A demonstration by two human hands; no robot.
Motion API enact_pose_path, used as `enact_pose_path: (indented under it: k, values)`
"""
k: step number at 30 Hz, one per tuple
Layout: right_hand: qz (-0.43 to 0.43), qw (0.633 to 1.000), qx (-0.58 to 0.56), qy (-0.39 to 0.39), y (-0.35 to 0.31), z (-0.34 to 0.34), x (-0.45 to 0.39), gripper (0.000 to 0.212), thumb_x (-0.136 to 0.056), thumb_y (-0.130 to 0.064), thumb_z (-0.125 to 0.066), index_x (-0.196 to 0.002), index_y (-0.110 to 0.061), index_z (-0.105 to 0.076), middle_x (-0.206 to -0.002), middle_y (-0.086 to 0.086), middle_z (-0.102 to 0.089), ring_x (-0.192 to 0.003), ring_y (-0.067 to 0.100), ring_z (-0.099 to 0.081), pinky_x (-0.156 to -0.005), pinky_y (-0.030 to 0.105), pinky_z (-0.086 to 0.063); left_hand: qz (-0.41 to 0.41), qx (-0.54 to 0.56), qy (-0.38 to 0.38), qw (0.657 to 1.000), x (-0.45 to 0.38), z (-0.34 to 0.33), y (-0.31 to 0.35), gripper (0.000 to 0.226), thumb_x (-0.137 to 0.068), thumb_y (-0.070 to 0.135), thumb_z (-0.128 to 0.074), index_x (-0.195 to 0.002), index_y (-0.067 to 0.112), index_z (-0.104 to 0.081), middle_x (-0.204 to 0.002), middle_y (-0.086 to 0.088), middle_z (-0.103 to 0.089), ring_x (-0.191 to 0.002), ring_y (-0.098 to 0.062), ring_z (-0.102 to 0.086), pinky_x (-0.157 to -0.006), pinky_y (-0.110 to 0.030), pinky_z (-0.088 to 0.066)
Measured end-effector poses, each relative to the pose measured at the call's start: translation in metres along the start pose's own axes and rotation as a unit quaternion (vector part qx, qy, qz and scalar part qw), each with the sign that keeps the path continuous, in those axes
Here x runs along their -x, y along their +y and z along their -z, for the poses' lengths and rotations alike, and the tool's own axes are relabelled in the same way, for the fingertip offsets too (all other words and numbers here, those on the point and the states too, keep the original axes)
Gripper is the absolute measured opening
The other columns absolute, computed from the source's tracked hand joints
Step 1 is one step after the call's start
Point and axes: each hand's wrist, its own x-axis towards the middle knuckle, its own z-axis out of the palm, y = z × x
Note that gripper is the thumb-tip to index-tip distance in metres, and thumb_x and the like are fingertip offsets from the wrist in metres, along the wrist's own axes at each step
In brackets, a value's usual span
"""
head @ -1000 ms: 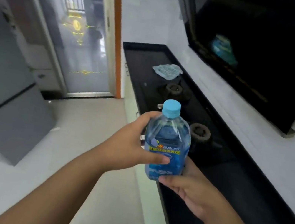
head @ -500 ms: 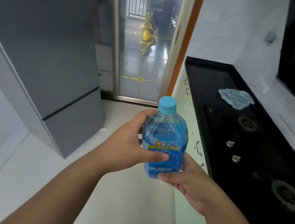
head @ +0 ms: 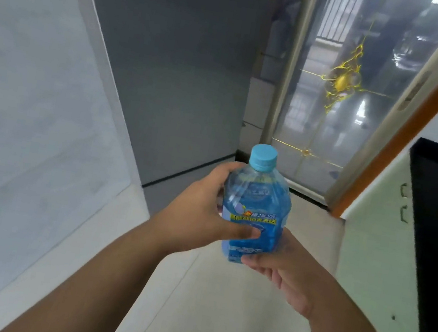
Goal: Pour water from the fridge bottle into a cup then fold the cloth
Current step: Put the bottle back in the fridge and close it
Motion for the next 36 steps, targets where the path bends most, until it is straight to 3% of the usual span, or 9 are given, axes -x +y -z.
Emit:
enact_pose_path:
  k: [5,11,17,22,25,28,30,33,36]
  values:
    - [-0.002,0.99,0.075,-0.119,-0.062,-0.007,-0.088,0.072,-0.077,0.008,-0.075,-0.139,-0.024,-0.057,-0.129,0.005,-0.073,-0.121,0.024,-0.069,-0.099,0.04,-0.055,0.042,-0.018,0.126,0.991,-0.039,0.039,-0.001,0.081,-0.076,0.026,-0.093,-0.139,0.042,-0.045,-0.122,0.023,-0.067,-0.11,0.001,-0.069,-0.089,-0.025,-0.062]
    - [-0.045,0.959,0.171,-0.222,-0.113,-0.055,-0.179,0.067,-0.074,-0.005,-0.082,-0.135,-0.024,-0.062,-0.125,0.006,-0.075,-0.12,0.024,-0.07,-0.113,0.049,-0.047,0.077,-0.023,0.252,0.964,-0.051,0.103,-0.016,0.081,-0.074,0.028,-0.094,-0.136,0.044,-0.045,-0.12,0.029,-0.065,-0.109,0.006,-0.066,-0.084,-0.015,-0.058]
    - [-0.029,0.928,0.259,-0.266,-0.153,-0.133,-0.26,0.062,-0.083,0.001,-0.08,-0.135,-0.027,-0.06,-0.122,-0.002,-0.076,-0.116,0.015,-0.072,-0.104,0.038,-0.056,0.079,-0.019,0.321,0.944,-0.065,0.186,-0.049,0.084,-0.071,0.026,-0.096,-0.138,0.042,-0.047,-0.12,0.025,-0.067,-0.11,0.001,-0.067,-0.083,-0.016,-0.058]
    - [0.06,0.884,0.39,-0.25,-0.183,-0.202,-0.311,0.047,-0.086,-0.026,-0.083,-0.125,-0.043,-0.063,-0.116,-0.021,-0.074,-0.113,0.002,-0.067,-0.104,0.035,-0.051,0.068,-0.028,0.373,0.925,-0.071,0.262,-0.074,0.084,-0.071,0.027,-0.096,-0.139,0.04,-0.047,-0.119,0.027,-0.067,-0.11,0.003,-0.068,-0.087,-0.017,-0.058]
    - [0.203,0.795,0.521,-0.235,-0.203,-0.241,-0.343,0.057,-0.086,-0.05,-0.075,-0.136,-0.055,-0.048,-0.14,-0.029,-0.057,-0.126,0.001,-0.059,-0.106,0.041,-0.051,0.065,-0.028,0.426,0.902,-0.08,0.306,-0.088,0.083,-0.071,0.03,-0.096,-0.138,0.041,-0.048,-0.119,0.026,-0.067,-0.106,0.005,-0.068,-0.087,-0.023,-0.061]
    - [0.306,0.626,0.702,-0.147,-0.229,-0.273,-0.37,0.076,-0.091,-0.064,-0.062,-0.156,-0.048,-0.025,-0.168,-0.024,-0.019,-0.14,0.015,-0.05,-0.109,0.041,-0.049,0.08,-0.043,0.475,0.875,-0.094,0.34,-0.098,0.084,-0.069,0.037,-0.095,-0.137,0.04,-0.046,-0.12,0.024,-0.065,-0.105,0.003,-0.068,-0.09,-0.027,-0.061]
    - [0.344,0.535,0.764,-0.11,-0.247,-0.289,-0.388,0.079,-0.093,-0.063,-0.058,-0.16,-0.037,-0.024,-0.171,-0.018,-0.012,-0.134,0.023,-0.055,-0.099,0.039,-0.051,0.084,-0.069,0.489,0.865,-0.103,0.355,-0.102,0.082,-0.069,0.04,-0.093,-0.133,0.045,-0.042,-0.119,0.026,-0.063,-0.105,0.003,-0.066,-0.09,-0.026,-0.058]
    - [0.345,0.463,0.813,-0.072,-0.269,-0.305,-0.42,0.075,-0.096,-0.051,-0.058,-0.159,-0.025,-0.029,-0.172,-0.012,-0.012,-0.123,0.029,-0.059,-0.086,0.041,-0.054,0.084,-0.087,0.51,0.851,-0.115,0.372,-0.106,0.085,-0.069,0.042,-0.091,-0.138,0.043,-0.041,-0.124,0.024,-0.061,-0.109,-0.003,-0.066,-0.091,-0.029,-0.057]
    - [0.33,0.422,0.843,-0.051,-0.278,-0.314,-0.441,0.056,-0.097,-0.036,-0.058,-0.148,-0.019,-0.045,-0.157,-0.006,-0.034,-0.106,0.029,-0.062,-0.073,0.038,-0.05,0.091,-0.077,0.515,0.849,-0.126,0.379,-0.11,0.086,-0.071,0.039,-0.092,-0.14,0.042,-0.041,-0.126,0.022,-0.061,-0.111,-0.007,-0.066,-0.092,-0.03,-0.058]
